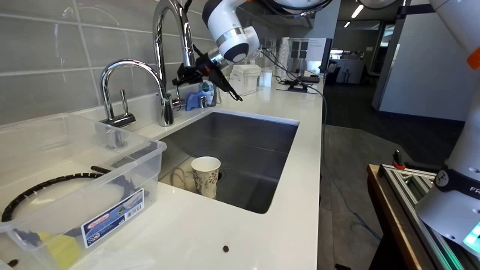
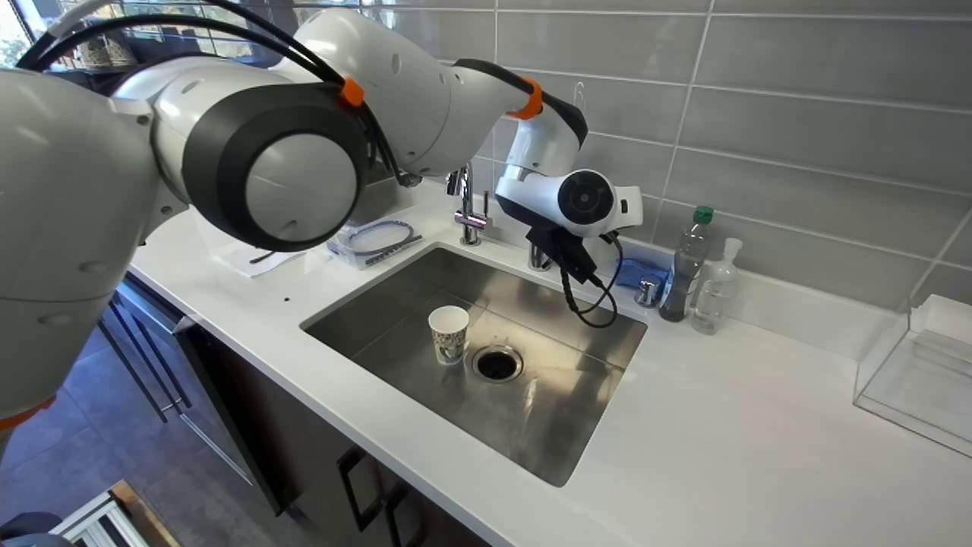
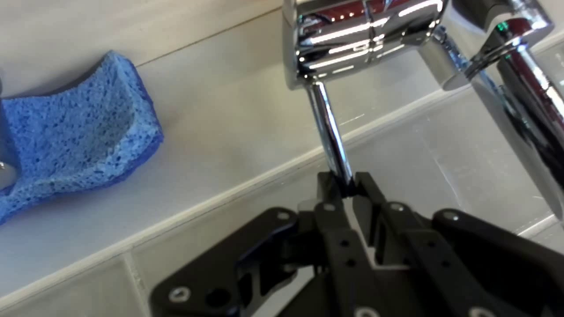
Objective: Open then close the tap
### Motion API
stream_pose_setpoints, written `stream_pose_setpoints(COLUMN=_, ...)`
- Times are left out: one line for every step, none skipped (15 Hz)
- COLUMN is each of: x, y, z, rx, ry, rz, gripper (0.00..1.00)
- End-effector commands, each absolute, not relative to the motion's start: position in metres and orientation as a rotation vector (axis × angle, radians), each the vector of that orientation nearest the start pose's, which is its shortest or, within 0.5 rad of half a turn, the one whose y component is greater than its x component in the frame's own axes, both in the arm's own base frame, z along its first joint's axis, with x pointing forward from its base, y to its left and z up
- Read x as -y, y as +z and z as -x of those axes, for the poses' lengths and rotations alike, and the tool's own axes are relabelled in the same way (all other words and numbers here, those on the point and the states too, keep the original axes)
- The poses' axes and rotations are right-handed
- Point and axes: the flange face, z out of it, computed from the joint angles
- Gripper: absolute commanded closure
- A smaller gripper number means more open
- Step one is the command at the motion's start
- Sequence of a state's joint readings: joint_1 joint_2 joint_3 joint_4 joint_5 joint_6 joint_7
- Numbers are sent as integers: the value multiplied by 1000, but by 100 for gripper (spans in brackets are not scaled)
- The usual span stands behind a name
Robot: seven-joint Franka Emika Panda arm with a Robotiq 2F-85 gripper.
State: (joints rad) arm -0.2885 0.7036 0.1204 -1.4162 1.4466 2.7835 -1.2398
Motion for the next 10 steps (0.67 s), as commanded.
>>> stream_pose_setpoints(x=197, y=328, z=-720, rx=-286, ry=-1289, rz=2419, gripper=87)
stream_pose_setpoints(x=198, y=327, z=-719, rx=-289, ry=-1288, rz=2420, gripper=87)
stream_pose_setpoints(x=199, y=326, z=-719, rx=-292, ry=-1287, rz=2421, gripper=87)
stream_pose_setpoints(x=200, y=326, z=-718, rx=-292, ry=-1287, rz=2423, gripper=87)
stream_pose_setpoints(x=200, y=325, z=-718, rx=-294, ry=-1285, rz=2423, gripper=87)
stream_pose_setpoints(x=200, y=325, z=-718, rx=-295, ry=-1284, rz=2423, gripper=87)
stream_pose_setpoints(x=200, y=324, z=-718, rx=-294, ry=-1283, rz=2423, gripper=86)
stream_pose_setpoints(x=199, y=325, z=-718, rx=-291, ry=-1282, rz=2420, gripper=87)
stream_pose_setpoints(x=198, y=325, z=-719, rx=-287, ry=-1282, rz=2420, gripper=86)
stream_pose_setpoints(x=195, y=326, z=-719, rx=-283, ry=-1280, rz=2415, gripper=86)
